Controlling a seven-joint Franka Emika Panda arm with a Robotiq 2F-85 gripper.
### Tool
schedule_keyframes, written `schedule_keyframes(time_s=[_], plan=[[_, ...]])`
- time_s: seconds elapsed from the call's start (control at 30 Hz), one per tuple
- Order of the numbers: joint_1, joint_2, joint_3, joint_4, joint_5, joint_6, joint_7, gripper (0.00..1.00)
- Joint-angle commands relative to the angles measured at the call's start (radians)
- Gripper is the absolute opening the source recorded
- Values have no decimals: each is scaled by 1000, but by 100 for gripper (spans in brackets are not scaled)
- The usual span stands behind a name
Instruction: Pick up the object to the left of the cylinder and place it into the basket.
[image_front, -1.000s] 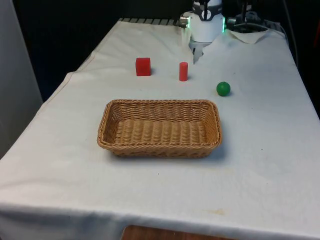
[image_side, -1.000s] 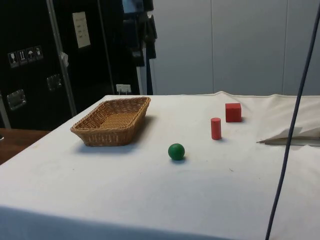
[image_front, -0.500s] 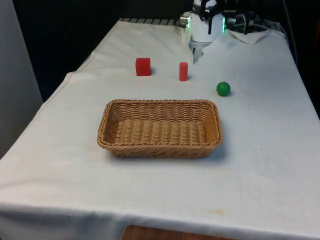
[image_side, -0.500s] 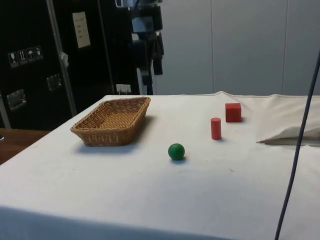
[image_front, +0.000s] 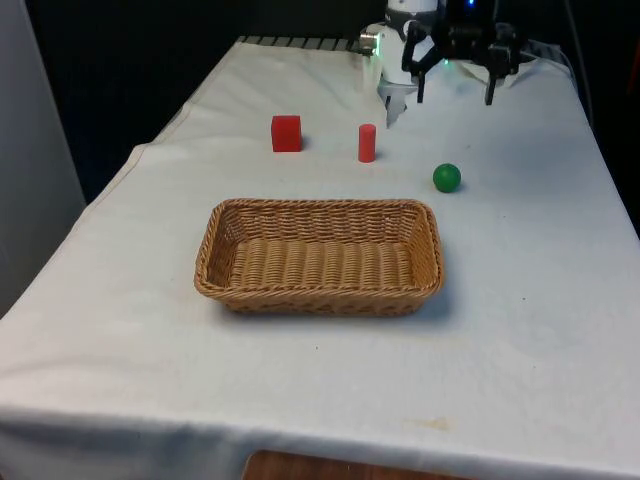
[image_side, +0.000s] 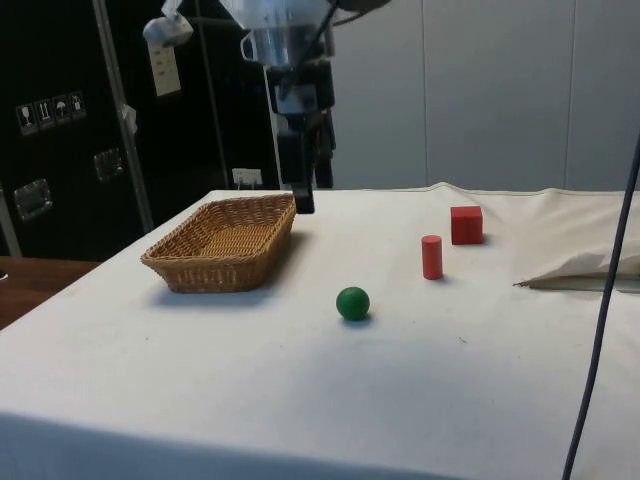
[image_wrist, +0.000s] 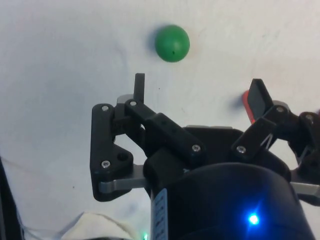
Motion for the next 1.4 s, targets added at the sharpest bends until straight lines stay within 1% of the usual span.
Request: schedule_keyframes(time_s=[0.0, 0.07, 0.3, 0.33, 0.4, 0.63, 0.67, 0.7, 0.9, 0.93, 0.97, 1.0, 1.2, 1.23, 1.27, 1.3, 1.37], plan=[[0, 3, 1, -7, 0, 10, 1, 100], [2, 13, 4, -39, -6, 64, 13, 100], [2, 36, 10, -87, -5, 146, 17, 100], [0, 32, 10, -82, 0, 127, 6, 100], [2, 48, 12, -106, -5, 180, 18, 100], [2, 90, 15, -148, -3, 272, 19, 100], [0, 87, 15, -146, 1, 259, 10, 100], [2, 97, 16, -152, -3, 282, 19, 100], [2, 136, 19, -171, 0, 340, 20, 100], [2, 151, 21, -177, 1, 361, 20, 100], [0, 143, 20, -171, 1, 339, 13, 100], [2, 158, 22, -179, 2, 370, 20, 100], [-3, 205, 28, -191, 14, 433, 12, 100], [0, 204, 22, -185, 3, 416, 16, 100], [0, 212, 22, -185, 3, 423, 16, 100], [-5, 217, 30, -192, 17, 447, 10, 100], [-7, 229, 33, -193, 20, 459, 9, 100]])
